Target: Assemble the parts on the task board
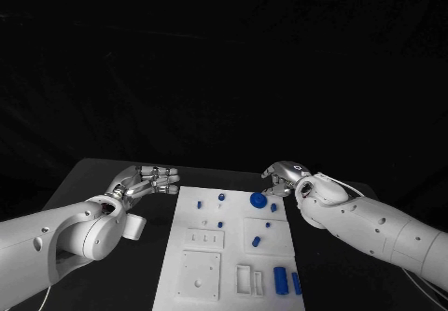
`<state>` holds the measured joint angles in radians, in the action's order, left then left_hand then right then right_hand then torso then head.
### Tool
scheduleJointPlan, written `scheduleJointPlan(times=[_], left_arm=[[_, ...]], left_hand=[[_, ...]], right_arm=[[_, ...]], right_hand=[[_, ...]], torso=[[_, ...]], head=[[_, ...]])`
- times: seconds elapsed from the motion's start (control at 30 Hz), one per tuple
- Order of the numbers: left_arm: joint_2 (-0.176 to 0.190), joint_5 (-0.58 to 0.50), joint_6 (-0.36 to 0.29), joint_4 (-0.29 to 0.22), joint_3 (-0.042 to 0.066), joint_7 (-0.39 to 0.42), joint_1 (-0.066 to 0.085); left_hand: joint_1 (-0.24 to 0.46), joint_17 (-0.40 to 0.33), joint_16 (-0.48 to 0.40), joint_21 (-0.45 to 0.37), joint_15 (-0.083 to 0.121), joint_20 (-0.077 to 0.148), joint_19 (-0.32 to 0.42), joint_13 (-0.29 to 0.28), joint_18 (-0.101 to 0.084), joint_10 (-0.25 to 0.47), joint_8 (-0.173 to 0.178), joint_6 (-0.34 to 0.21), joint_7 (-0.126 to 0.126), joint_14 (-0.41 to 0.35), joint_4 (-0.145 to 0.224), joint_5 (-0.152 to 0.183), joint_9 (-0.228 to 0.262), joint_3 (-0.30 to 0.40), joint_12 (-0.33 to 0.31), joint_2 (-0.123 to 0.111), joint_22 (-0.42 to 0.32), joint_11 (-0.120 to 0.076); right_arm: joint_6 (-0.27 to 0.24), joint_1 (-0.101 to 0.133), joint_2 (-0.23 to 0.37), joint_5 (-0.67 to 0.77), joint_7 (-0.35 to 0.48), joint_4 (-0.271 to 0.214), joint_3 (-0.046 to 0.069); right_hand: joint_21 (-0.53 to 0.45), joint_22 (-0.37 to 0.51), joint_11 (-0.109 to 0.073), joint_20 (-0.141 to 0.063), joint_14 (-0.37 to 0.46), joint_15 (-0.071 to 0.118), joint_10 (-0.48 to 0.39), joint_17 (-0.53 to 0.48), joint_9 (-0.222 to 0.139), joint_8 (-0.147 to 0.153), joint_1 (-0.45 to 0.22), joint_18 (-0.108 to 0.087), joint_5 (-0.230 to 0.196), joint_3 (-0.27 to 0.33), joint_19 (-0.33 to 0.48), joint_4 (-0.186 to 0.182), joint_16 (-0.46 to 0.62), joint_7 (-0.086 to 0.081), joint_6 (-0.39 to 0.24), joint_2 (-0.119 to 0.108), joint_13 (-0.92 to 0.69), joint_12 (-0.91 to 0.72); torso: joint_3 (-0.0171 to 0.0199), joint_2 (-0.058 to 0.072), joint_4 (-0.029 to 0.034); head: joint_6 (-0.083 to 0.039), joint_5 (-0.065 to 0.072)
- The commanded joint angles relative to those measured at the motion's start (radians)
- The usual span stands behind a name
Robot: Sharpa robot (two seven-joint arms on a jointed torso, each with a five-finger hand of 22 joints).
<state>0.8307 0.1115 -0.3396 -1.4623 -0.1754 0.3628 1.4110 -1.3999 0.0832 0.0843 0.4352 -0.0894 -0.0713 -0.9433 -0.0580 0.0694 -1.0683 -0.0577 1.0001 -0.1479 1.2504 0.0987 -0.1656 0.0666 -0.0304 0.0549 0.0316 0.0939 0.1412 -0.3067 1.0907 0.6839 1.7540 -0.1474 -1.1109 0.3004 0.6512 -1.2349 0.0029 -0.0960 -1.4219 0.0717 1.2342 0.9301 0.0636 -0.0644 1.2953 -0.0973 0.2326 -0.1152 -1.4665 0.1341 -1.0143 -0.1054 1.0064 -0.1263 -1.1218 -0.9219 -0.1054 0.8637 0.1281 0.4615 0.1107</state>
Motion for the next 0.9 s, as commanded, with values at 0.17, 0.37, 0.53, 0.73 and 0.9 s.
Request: scheduleJointPlan(times=[0.17, 0.37, 0.53, 0.73, 0.9], left_arm=[[-0.003, 0.004, 0.015, 0.004, 0.0, 0.006, 0.001], [-0.006, 0.004, 0.019, 0.007, 0.0, 0.006, 0.001], [-0.008, 0.005, 0.021, 0.008, 0.0, 0.007, 0.001], [-0.007, 0.007, 0.022, 0.007, 0.0, 0.006, 0.001], [-0.007, 0.008, 0.023, 0.007, 0.0, 0.005, 0.001]], left_hand=[[-0.002, -0.001, -0.005, 0.0, -0.004, -0.005, -0.004, -0.001, -0.002, 0.007, -0.005, 0.003, -0.003, -0.003, -0.002, 0.003, 0.0, -0.002, 0.003, -0.008, -0.003, -0.001], [-0.002, -0.001, -0.005, 0.0, -0.004, -0.005, -0.004, -0.001, -0.002, 0.007, -0.005, 0.003, -0.003, -0.003, -0.002, 0.003, 0.0, -0.002, 0.003, -0.008, -0.003, -0.001], [-0.002, -0.001, -0.005, 0.0, -0.004, -0.005, -0.004, -0.001, -0.002, 0.007, -0.005, 0.004, -0.003, -0.003, -0.002, 0.003, 0.0, -0.002, 0.003, -0.007, -0.004, -0.002], [-0.002, -0.001, -0.005, 0.0, -0.004, -0.005, -0.004, -0.001, -0.002, 0.007, -0.005, 0.004, -0.003, -0.003, -0.002, 0.003, 0.0, -0.002, 0.003, -0.007, -0.004, -0.002], [-0.002, -0.001, -0.005, 0.0, -0.004, -0.005, -0.004, -0.001, -0.002, 0.007, -0.005, 0.004, -0.003, -0.003, -0.002, 0.003, 0.0, -0.002, 0.003, -0.007, -0.004, -0.002]], right_arm=[[0.103, -0.009, -0.026, -0.054, -0.004, 0.04, 0.001], [0.115, -0.015, -0.052, -0.061, 0.007, 0.077, 0.001], [0.106, -0.02, -0.066, -0.056, 0.019, 0.098, 0.001], [0.104, -0.023, -0.072, -0.056, 0.025, 0.113, 0.001], [0.108, -0.024, -0.075, -0.058, 0.028, 0.12, 0.002]], right_hand=[[0.12, -0.127, 0.007, 0.016, -0.028, -0.011, 0.059, 0.19, -0.001, 0.002, -0.004, -0.015, 0.006, 0.013, -0.04, -0.032, -0.059, -0.01, -0.02, -0.013, -0.131, -0.182], [0.127, -0.144, 0.007, 0.016, -0.03, -0.011, 0.063, 0.203, -0.001, 0.003, -0.005, -0.013, 0.009, 0.014, -0.043, -0.032, -0.065, -0.01, -0.018, -0.012, -0.139, -0.193], [0.133, -0.156, 0.006, 0.016, -0.032, -0.011, 0.069, 0.212, 0.0, 0.002, -0.001, -0.011, 0.011, 0.008, -0.046, -0.028, -0.071, -0.008, -0.001, -0.007, -0.147, -0.204], [0.143, -0.164, 0.004, 0.014, -0.033, -0.009, 0.078, 0.219, 0.0, 0.001, -0.005, -0.007, 0.008, -0.006, -0.049, -0.023, -0.077, -0.005, 0.018, -0.004, -0.159, -0.22], [0.149, -0.166, 0.002, 0.012, -0.034, -0.008, 0.081, 0.223, 0.0, 0.003, -0.008, -0.003, -0.005, -0.033, -0.049, -0.005, -0.08, -0.002, 0.034, 0.004, -0.163, -0.222]], torso=[[-0.0023, 0.001, 0.0029], [-0.0054, 0.0, 0.0047], [-0.0041, 0.002, 0.0074], [-0.0042, 0.001, 0.0039], [-0.0042, 0.0, 0.0039]], head=[[0.003, 0.004], [0.009, 0.005], [0.011, 0.005], [0.014, 0.002], [0.015, 0.003]])
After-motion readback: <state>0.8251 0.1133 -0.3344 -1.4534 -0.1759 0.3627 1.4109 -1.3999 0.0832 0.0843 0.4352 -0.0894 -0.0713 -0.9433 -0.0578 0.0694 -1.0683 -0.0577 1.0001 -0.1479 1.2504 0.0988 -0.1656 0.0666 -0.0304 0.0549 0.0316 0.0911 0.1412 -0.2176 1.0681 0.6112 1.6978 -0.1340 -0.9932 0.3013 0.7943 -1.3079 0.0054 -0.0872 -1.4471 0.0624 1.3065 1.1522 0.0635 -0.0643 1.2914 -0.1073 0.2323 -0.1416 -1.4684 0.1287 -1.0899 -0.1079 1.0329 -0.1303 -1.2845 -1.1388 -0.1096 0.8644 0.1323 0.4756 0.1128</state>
